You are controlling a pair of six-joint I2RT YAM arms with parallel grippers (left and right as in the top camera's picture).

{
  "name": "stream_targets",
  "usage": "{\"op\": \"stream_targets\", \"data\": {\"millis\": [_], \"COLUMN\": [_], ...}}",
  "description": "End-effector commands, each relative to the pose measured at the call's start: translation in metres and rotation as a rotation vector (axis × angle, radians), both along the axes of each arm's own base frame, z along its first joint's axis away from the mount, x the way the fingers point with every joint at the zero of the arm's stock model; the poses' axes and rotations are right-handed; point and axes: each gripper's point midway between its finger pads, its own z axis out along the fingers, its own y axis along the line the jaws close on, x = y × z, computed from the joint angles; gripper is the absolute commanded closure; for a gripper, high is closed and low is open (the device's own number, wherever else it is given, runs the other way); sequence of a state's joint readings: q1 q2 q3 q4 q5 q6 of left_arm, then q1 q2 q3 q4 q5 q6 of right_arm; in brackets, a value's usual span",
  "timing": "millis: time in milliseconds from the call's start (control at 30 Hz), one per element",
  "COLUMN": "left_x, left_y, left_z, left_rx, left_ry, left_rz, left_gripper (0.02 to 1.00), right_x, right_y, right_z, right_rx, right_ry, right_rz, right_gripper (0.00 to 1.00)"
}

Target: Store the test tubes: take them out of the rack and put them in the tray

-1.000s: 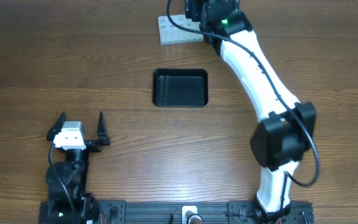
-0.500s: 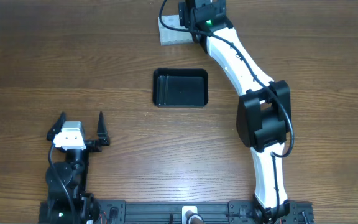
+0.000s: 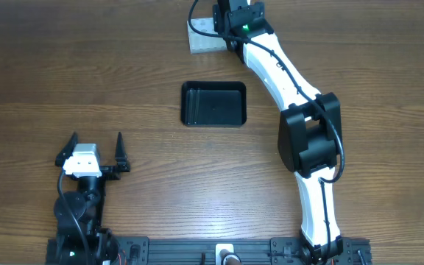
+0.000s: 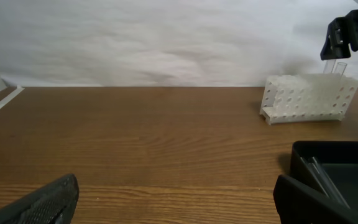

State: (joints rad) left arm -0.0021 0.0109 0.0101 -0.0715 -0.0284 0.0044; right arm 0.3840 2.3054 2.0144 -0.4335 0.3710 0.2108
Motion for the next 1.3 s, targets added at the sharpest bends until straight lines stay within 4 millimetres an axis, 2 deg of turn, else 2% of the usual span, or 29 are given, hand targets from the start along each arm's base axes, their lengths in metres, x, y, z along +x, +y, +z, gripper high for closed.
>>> {"op": "stream_targets", "data": {"millis": [33, 267, 600, 900, 1167, 1300], "left_x": [0.0, 0.0, 0.0, 0.0, 0.0, 0.0], "left_y": [-0.001, -0.001, -0.001, -0.001, -0.001, -0.001], "left_z": [-0.001, -0.001, -0.001, -0.001, -0.001, -0.001], "left_rx": [0.014, 0.014, 0.014, 0.014, 0.014, 0.014], "left_ry": [-0.002, -0.002, -0.002, -0.002, -0.002, -0.002], "left_rz": [-0.008, -0.008, -0.008, -0.008, -0.008, -0.008], "left_gripper": [0.02, 0.02, 0.02, 0.023, 0.02, 0.023], "right_x": [0.002, -0.002, -0.005, -0.009, -0.012, -0.013], "right_y": [0.011, 0.014, 0.017, 0.017, 0.018, 0.02], "right_z": [-0.003, -0.013, -0.018, -0.021, -0.023, -0.024], "right_rx": [0.069, 0.057, 0.049, 0.042, 0.031, 0.028], "right_ry": [0.0, 0.026, 0.043, 0.059, 0.071, 0.076], "right_rz": [-0.021, -0.014, -0.01, -0.007, -0.007, -0.004], "right_gripper": [0.218, 0.266, 0.286, 0.435, 0.608, 0.652]}}
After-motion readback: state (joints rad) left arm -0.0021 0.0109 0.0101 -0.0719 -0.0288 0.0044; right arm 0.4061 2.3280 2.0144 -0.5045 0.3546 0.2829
